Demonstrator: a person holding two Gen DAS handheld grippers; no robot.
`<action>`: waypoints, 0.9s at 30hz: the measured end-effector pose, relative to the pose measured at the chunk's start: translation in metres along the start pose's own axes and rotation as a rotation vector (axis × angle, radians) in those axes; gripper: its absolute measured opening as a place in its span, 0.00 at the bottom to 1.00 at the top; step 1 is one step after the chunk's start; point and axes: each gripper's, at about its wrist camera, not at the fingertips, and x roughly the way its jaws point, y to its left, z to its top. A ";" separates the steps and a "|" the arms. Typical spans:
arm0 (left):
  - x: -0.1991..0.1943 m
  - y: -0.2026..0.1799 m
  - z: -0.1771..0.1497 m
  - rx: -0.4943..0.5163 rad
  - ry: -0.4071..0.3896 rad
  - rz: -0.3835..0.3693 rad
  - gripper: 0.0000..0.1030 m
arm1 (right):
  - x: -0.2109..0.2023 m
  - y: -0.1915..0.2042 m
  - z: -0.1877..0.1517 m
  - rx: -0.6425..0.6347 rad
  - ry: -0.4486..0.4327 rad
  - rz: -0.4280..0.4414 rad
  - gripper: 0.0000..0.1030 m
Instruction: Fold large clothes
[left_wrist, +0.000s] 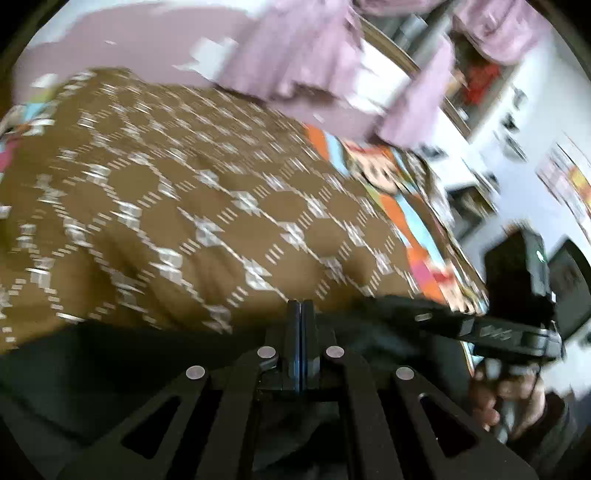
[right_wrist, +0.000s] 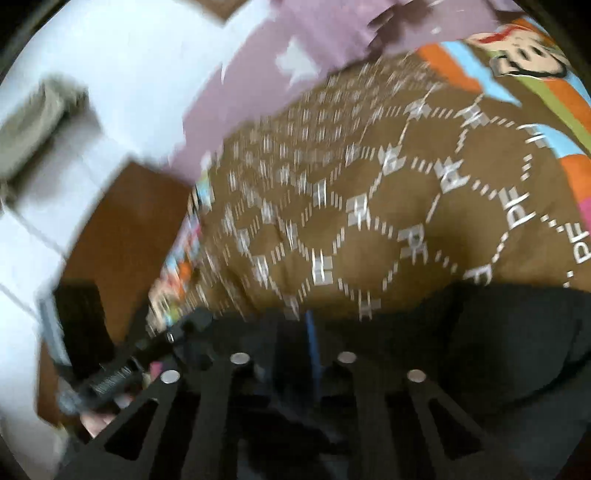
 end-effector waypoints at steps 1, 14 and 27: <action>0.004 -0.002 -0.004 0.035 0.031 -0.018 0.00 | 0.006 0.001 -0.005 -0.029 0.041 -0.021 0.12; 0.038 0.001 -0.067 0.144 0.402 -0.042 0.00 | 0.044 -0.017 -0.056 -0.256 0.422 -0.156 0.00; 0.020 0.001 -0.096 0.232 0.294 0.061 0.02 | 0.049 -0.011 -0.088 -0.335 0.289 -0.264 0.00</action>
